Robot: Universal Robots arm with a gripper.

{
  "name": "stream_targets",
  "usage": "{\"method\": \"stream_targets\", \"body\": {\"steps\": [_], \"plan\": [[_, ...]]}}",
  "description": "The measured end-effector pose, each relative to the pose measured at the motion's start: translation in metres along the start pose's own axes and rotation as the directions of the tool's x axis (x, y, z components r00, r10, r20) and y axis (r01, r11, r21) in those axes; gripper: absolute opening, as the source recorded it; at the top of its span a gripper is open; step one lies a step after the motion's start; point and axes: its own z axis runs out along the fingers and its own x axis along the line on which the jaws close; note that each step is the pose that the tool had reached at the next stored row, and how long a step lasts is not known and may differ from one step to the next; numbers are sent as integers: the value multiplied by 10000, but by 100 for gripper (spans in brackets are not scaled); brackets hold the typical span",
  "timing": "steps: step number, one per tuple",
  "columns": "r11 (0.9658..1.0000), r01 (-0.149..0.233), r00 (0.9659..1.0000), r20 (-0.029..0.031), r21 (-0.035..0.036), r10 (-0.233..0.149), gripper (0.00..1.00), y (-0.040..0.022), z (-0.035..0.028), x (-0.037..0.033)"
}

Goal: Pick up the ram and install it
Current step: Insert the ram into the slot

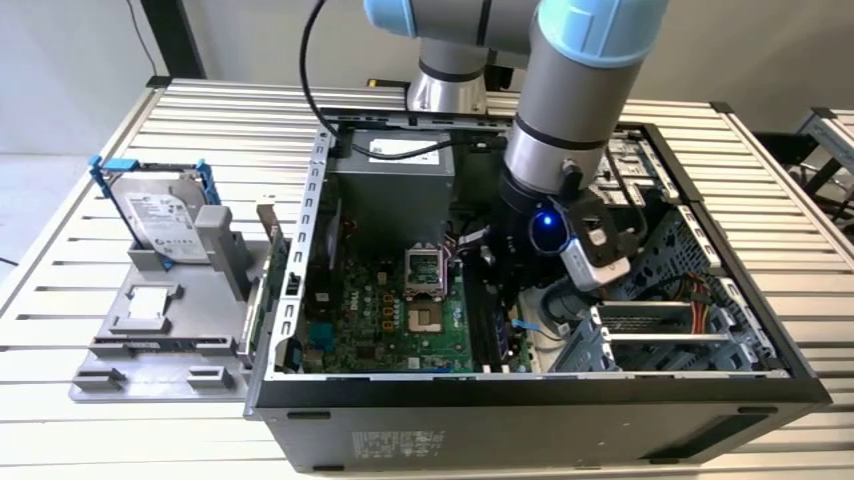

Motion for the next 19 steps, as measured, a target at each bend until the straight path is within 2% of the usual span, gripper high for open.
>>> {"method": "stream_targets", "body": {"steps": [2,3,4,5,6,19], "plan": [[10000,2,10000,0,-1,-2,100,-4,-92,1],[10000,2,10000,-4,-6,-2,100,-6,-112,2],[10000,3,10000,-4,-52,-3,100,-5,-110,3],[10000,3,10000,-5,-53,-3,100,-5,-110,3],[10000,3,10000,-5,-59,-3,0,-5,-110,3],[10000,4,10000,-8,-99,-4,0,-5,-111,3]]}}
